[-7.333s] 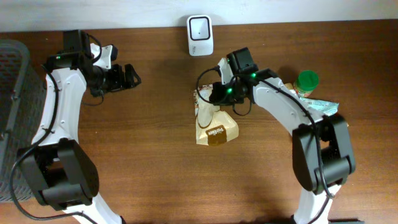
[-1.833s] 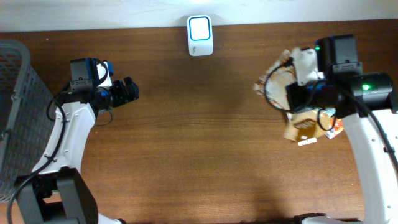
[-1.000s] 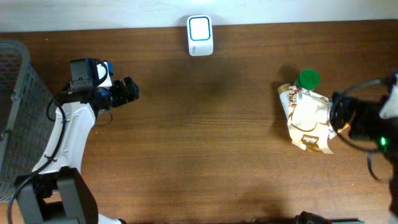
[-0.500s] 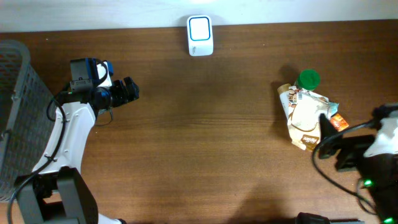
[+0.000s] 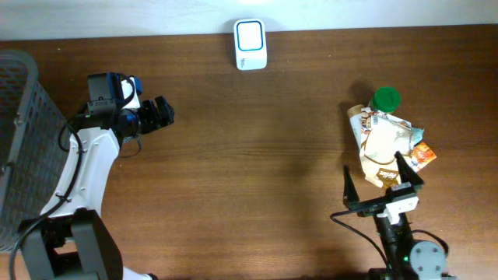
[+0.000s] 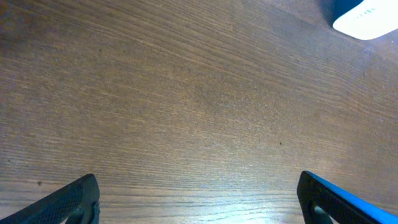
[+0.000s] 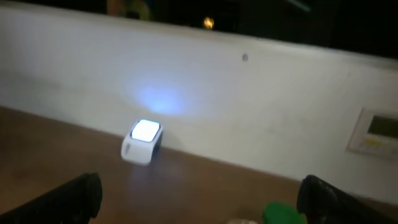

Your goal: Scan the item barcode

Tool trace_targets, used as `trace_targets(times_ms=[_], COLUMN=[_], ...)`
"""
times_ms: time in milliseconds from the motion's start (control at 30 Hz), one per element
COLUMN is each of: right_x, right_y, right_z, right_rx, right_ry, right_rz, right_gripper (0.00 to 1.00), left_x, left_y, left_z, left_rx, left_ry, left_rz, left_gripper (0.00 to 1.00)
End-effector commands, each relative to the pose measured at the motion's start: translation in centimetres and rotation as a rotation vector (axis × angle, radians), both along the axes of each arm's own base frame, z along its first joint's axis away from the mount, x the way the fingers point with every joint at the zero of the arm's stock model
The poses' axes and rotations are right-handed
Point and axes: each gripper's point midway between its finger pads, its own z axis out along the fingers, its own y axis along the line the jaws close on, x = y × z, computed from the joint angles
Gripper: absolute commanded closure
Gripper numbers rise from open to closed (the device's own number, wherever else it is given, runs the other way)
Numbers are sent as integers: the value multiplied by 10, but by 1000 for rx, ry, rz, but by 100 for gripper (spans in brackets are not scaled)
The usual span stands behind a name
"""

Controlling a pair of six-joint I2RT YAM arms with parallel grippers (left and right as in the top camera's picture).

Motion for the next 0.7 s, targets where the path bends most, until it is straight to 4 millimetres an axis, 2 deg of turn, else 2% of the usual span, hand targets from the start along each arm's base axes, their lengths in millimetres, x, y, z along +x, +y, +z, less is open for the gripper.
trace_targets(times_ms=[0,100,167,200,667], right_x=[4,8,9,8,8], right_y=[-3,-12,-12,-12,-12], right_z=[-24,-48,-72,-78,-77], right_rx=[7,13,10,9,9], right_ry=[33,134,232,255,252], right_rz=[-20,-73,-75,-76,-76], right_gripper=[2,2,2,2,2], left_x=[1,1,1,1,1], left_y=[1,1,1,1,1], left_z=[1,1,1,1,1], left_rx=[9,9,9,9,9], left_ry=[-6,-6,-6,-6,-6], left_rz=[-4,-4,-4,-4,-4], left_gripper=[1,1,1,1,1])
